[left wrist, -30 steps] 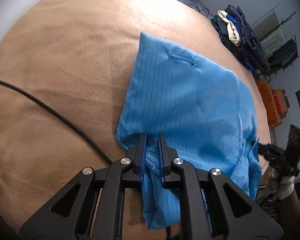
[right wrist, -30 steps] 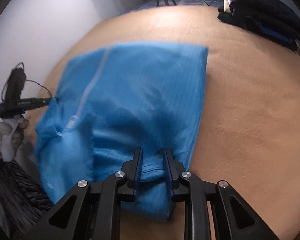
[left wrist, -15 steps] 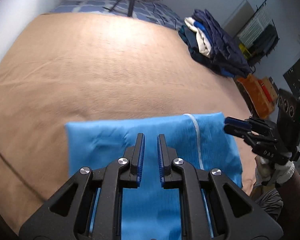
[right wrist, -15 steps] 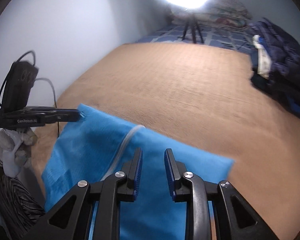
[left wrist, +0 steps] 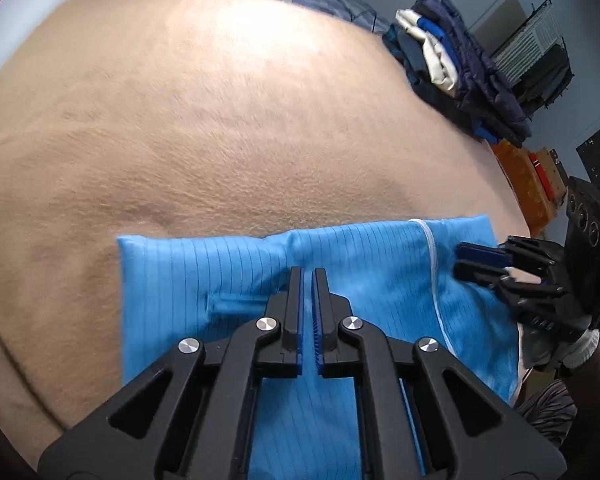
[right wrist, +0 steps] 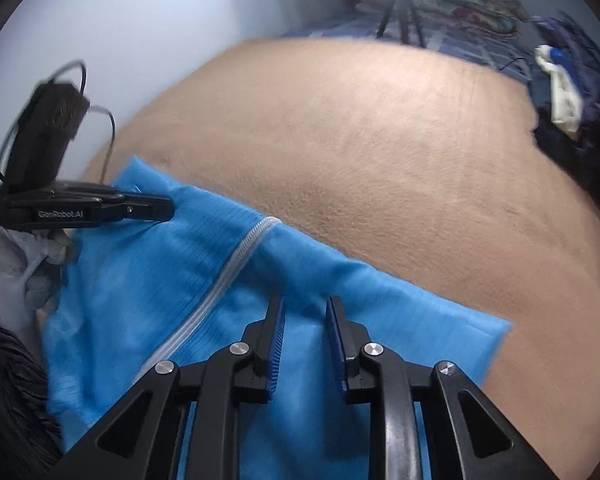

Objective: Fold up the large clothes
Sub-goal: 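Grasp the folded jacket's edge with the right tool while the left tool grasps beside it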

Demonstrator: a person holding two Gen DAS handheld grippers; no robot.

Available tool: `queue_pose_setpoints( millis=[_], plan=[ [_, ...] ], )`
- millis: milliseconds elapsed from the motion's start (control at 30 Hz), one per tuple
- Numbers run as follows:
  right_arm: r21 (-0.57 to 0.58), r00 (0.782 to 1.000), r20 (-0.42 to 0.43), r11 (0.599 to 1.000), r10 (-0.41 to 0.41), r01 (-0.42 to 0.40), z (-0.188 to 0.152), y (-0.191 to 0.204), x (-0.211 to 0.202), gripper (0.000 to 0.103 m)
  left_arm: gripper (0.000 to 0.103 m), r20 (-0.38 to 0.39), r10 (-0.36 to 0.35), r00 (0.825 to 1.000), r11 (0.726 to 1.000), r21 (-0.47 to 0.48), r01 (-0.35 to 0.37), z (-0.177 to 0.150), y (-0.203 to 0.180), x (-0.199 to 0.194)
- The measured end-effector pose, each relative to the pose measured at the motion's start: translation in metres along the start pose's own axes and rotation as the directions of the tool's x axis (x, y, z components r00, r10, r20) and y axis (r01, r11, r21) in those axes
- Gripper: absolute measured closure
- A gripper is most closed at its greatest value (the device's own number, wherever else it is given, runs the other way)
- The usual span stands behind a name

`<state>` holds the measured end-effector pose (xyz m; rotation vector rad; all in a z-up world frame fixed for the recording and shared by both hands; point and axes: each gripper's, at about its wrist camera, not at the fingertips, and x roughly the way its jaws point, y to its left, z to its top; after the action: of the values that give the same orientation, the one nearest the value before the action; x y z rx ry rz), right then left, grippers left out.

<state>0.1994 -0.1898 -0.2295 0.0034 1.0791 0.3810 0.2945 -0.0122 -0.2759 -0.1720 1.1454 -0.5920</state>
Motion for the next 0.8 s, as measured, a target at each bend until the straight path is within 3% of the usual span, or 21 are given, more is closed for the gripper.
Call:
queue_pose_setpoints(
  millis=[133,333,500,567,633,667,700,800],
  plan=[
    [0.028,1.0,0.008,1.0,-0.005,0.005,-0.029,-0.009,-0.026,0.082,0.097,0.017,0.052,0.999,0.998,0.032,-0.052,-0.017,0.002,-0.023],
    [0.101,1.0,-0.021,0.995,-0.022,0.024,-0.075,-0.03,-0.026,0.082,0.097,-0.007,0.05,0.999,0.997,-0.049,-0.051,-0.047,0.033,-0.023],
    [0.083,0.997,-0.042,0.994,-0.062,0.065,-0.078,-0.025,-0.035,0.081,0.097,0.0,0.08,0.997,0.996,-0.046,-0.08,-0.052,0.032,-0.038],
    [0.101,0.998,-0.021,0.993,-0.052,0.054,-0.077,-0.031,-0.046,0.073,0.095,0.013,0.069,0.998,0.995,-0.07,-0.067,-0.057,0.034,-0.054],
    [0.148,0.999,0.029,0.989,-0.03,0.025,-0.086,-0.037,-0.064,0.057,0.075,0.021,0.014,1.0,0.993,-0.117,-0.012,-0.062,0.041,-0.07],
    [0.176,0.998,0.066,0.984,-0.018,0.006,-0.092,-0.042,-0.074,0.046,0.052,0.023,-0.01,1.0,0.989,-0.144,0.013,-0.064,0.047,-0.076],
    [0.192,0.996,0.087,0.981,-0.01,-0.007,-0.096,-0.046,-0.078,0.037,0.04,0.032,-0.043,0.999,0.982,-0.182,0.048,-0.067,0.053,-0.083],
    [0.288,0.99,0.133,0.954,0.043,-0.08,-0.113,-0.064,-0.089,0.035,0.04,0.031,-0.139,0.99,0.946,-0.292,0.142,-0.071,0.074,-0.086]
  ],
)
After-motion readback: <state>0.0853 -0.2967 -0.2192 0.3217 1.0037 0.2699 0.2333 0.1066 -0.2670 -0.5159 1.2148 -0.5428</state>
